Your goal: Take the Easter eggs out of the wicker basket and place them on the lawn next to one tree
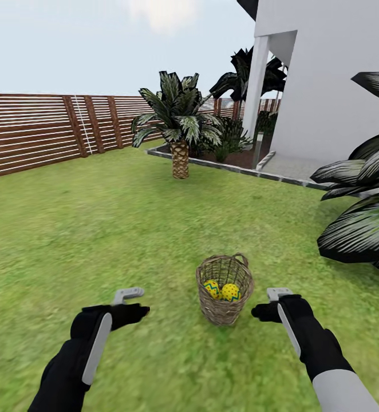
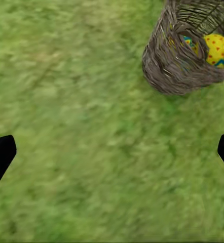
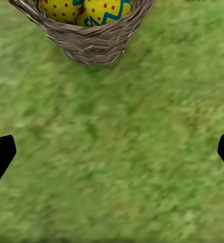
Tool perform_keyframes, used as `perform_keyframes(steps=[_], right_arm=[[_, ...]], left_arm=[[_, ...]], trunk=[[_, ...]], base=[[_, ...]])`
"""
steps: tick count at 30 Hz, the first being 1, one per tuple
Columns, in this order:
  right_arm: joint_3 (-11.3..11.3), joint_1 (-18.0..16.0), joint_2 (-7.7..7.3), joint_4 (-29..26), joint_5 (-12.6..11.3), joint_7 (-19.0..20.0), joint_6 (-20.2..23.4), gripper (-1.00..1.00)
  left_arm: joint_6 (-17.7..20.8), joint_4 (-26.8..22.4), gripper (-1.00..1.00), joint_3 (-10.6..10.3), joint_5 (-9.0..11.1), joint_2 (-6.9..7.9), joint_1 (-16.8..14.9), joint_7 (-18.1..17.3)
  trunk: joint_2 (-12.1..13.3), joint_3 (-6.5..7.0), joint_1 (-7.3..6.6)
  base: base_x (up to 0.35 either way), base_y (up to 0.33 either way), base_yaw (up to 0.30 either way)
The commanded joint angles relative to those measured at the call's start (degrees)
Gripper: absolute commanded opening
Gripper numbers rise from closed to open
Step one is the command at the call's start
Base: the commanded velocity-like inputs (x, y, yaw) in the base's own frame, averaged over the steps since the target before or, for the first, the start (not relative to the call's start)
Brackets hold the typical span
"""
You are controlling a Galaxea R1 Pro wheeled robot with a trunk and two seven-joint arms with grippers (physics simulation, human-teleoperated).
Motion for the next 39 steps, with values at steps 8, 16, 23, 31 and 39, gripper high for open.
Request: perform_keyframes(steps=[8, 16, 23, 31, 39], right_arm=[[0.8, 0.0, 0.09, -0.1, 0.6, 0.6, 0.2, 1.0], [1.3, 0.0, 0.09, -0.1, 0.5, 0.6, 0.2, 1.0], [1.4, 0.0, 0.09, 0.1, 0.4, 0.6, 0.2, 1.0], [1.4, 0.0, 0.09, 0.1, 0.5, 0.5, 0.0, 1.0], [1.4, 0.0, 0.09, 0.1, 0.6, 0.5, 0.0, 1.0]], left_arm=[[0.3, 0.0, 1.0, 0.1, 5.2, -0.02, 0.0, 0.4], [0.3, 0.0, 1.0, 0.1, 5.4, -0.02, 0.0, 0.4], [0.3, 0.0, 1.0, 0.1, 5.5, -0.02, 0.0, 0.4], [0.3, 1.3, 1.0, 0.1, 5.6, -0.08, 0.0, 0.4], [0.3, 1.5, 1.0, 0.1, 5.5, -0.1, 0.0, 0.3]], trunk=[[0.0, -0.06, 0.0], [0.0, -0.06, 0.0], [0.0, -0.06, 0.0], [0.0, -0.06, 0.0], [0.0, -0.06, 0.0]], base=[[0.032, -0.243, 0.0], [0.097, -0.296, 0.0], [0.17, -0.291, 0.0], [0.236, -0.248, 0.091], [0.241, -0.245, 0.262]])
